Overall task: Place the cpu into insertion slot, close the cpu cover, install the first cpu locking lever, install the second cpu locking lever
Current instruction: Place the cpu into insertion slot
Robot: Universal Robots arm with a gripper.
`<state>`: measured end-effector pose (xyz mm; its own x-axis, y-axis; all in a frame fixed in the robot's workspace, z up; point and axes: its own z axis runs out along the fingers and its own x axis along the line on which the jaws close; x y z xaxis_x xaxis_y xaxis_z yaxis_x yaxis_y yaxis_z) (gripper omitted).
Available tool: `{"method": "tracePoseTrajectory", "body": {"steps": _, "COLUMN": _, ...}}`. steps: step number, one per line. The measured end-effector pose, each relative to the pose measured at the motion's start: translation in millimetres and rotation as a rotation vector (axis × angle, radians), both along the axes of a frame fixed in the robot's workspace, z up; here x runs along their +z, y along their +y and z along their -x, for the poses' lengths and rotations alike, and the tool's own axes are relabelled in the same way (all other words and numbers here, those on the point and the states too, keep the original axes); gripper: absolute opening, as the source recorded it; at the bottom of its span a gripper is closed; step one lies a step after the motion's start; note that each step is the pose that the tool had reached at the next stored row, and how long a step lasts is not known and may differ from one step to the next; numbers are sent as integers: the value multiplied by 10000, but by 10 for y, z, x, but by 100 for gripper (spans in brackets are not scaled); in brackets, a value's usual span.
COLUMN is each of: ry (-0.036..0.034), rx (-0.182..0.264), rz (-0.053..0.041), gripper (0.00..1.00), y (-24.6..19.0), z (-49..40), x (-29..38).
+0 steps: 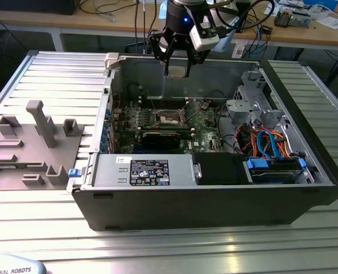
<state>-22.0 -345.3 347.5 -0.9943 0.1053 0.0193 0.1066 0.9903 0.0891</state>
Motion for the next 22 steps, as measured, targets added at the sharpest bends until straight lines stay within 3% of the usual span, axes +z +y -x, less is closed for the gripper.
{"method": "tracePoseTrajectory", "body": {"steps": 22, "ry": 0, "rx": -88, "rz": 0, "gripper": 54, "y": 0, "z": 0, "x": -8}}
